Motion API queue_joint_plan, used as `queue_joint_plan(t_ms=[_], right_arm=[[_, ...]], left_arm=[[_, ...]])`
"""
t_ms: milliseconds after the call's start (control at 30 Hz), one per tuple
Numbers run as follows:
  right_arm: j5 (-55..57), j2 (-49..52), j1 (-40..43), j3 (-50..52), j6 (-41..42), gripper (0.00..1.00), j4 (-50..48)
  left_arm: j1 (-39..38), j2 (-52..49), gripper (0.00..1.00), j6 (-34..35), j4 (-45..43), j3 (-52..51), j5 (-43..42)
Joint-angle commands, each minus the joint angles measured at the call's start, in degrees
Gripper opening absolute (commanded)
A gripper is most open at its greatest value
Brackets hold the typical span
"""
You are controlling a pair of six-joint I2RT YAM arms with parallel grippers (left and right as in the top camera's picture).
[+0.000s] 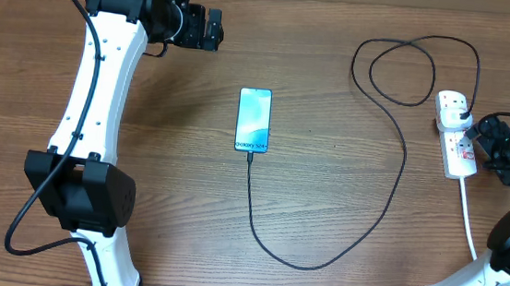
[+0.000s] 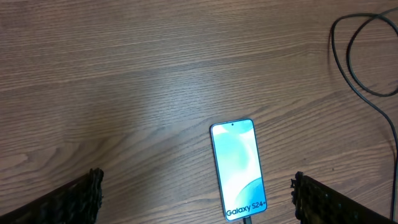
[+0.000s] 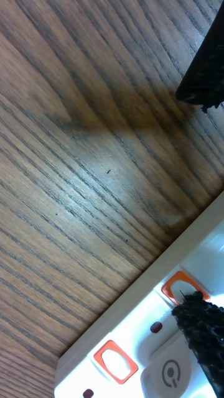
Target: Plug charger to phone and switch on socket
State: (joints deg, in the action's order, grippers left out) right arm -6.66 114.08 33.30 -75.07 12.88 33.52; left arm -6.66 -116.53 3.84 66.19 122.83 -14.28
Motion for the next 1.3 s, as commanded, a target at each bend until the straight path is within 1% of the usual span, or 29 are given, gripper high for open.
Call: queue_joint_plan(t_ms=[0, 233, 367, 733, 800, 867, 1100, 1233, 1267], right_arm=[[-1.4, 1.1, -0.6, 0.4, -1.2, 1.0, 0.7], [-1.5, 1.7, -0.7, 0.5, -1.4, 1.0, 1.0], [-1.6, 2.5, -1.5, 0.5, -3.1, 1.0, 1.1], [-1.5, 2.2, -1.3, -0.2, -2.6, 1.0, 3.1], [-0.3, 0.2, -0.2, -0.7, -0.5, 1.0, 4.3], [2.6, -4.0, 1.6, -0.7, 3.3, 1.0, 5.6], [10.1, -17.8, 4.1, -0.7, 3.6, 1.0, 10.1], [6.8, -27.7, 3.5, -0.7, 3.8, 1.0, 17.4], [4.9, -31.1, 2.9, -0.6, 3.8, 1.0, 20.8]], left_arm=[[-0.1, -0.5, 1.0, -0.9, 0.0, -0.1, 0.3], [-0.1, -0.5, 1.0, -0.9, 0.0, -0.1, 0.3], [-0.1, -0.5, 1.0, -0.9, 0.0, -0.1, 0.3], [-0.1, -0.5, 1.0, -0.9, 0.0, -0.1, 0.3], [-0.1, -0.5, 1.0, -0.9, 0.0, -0.1, 0.3], [-0.1, -0.5, 1.0, -0.9, 0.0, -0.1, 0.3], [-0.1, -0.5, 1.0, -0.9, 0.0, -0.1, 0.3], [-0.1, -0.5, 1.0, -0.9, 0.0, -0.1, 0.3], [-0.1, -0.5, 1.0, -0.9, 0.0, -0.1, 0.3]])
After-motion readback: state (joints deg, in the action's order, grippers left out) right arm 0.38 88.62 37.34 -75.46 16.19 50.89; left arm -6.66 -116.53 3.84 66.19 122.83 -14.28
